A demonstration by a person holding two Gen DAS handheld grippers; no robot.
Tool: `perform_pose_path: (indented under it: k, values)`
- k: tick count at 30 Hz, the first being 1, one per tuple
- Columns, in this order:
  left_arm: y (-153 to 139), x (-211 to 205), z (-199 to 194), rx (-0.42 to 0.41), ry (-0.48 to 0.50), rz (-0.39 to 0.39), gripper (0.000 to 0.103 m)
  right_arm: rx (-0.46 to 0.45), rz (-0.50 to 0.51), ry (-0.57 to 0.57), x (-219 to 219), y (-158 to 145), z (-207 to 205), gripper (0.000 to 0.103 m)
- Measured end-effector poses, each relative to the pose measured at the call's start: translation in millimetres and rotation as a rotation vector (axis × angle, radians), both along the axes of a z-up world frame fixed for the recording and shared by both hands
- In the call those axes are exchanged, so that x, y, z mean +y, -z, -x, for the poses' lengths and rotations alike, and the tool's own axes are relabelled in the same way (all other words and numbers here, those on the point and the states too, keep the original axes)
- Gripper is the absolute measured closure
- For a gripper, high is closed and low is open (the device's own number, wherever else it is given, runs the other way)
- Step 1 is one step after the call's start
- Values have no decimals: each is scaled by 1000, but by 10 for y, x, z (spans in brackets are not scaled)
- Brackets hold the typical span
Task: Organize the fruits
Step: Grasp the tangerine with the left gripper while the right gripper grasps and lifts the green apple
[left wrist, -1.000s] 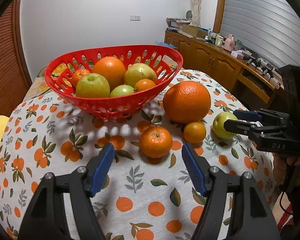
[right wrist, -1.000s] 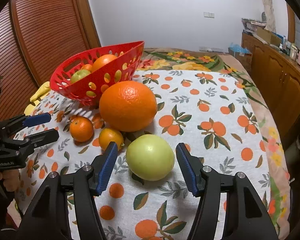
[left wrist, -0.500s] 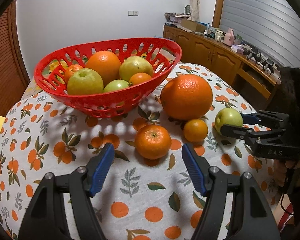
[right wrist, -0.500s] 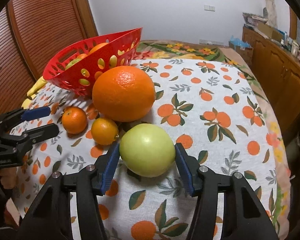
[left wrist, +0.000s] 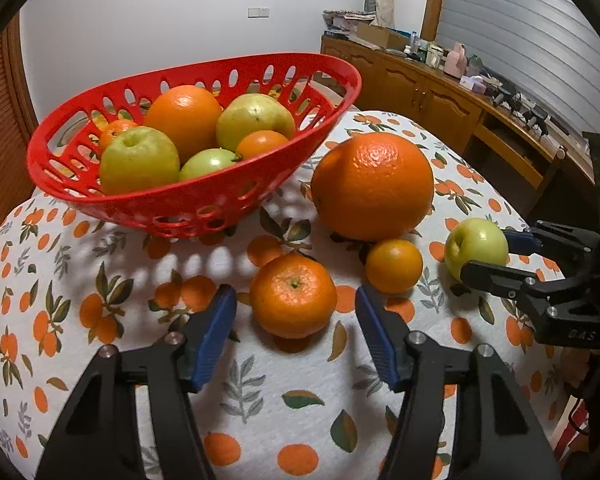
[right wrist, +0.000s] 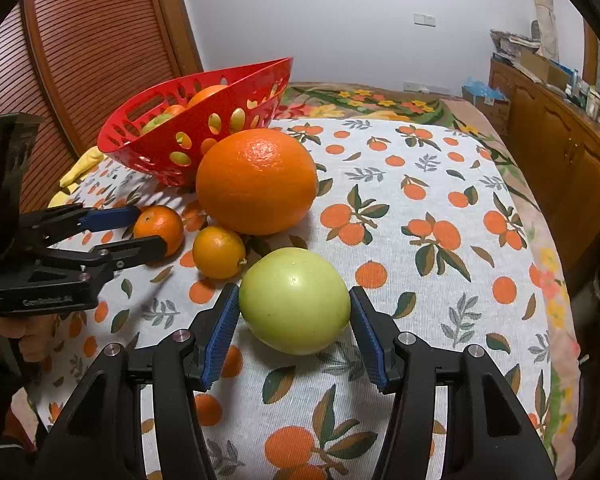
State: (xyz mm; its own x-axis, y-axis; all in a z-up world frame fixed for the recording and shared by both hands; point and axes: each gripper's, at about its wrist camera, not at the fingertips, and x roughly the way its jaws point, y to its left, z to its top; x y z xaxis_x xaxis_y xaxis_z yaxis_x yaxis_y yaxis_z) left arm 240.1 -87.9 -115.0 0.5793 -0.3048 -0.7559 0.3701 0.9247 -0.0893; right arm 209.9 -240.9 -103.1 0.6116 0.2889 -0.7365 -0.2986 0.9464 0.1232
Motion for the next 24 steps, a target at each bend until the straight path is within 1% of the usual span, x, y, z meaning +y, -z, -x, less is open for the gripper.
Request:
perform_pose_path:
  k: [3, 8, 14, 16, 18, 21, 24]
  values:
    - [30, -21, -29, 5, -1, -11, 46, 4, 3, 1, 2, 20, -1, 47]
    - [63, -35, -60, 13, -6, -19, 48, -3, 9, 0, 9, 24, 4, 47]
    - [102, -38, -67, 23, -4, -14, 52, -7, 12, 1, 14, 28, 9, 47]
    - [105, -49, -64, 21, -3, -15, 53, -7, 13, 0, 16, 27, 10, 47]
    - [104, -46, -58, 14, -8, -17, 57, -7, 14, 1, 15, 28, 10, 47]
    - [97, -30, -42, 17, -9, -4, 58, -7, 14, 0, 13, 30, 11, 47]
    - [55, -11, 13, 1, -14, -1, 59, -6, 11, -1, 14, 29, 12, 47]
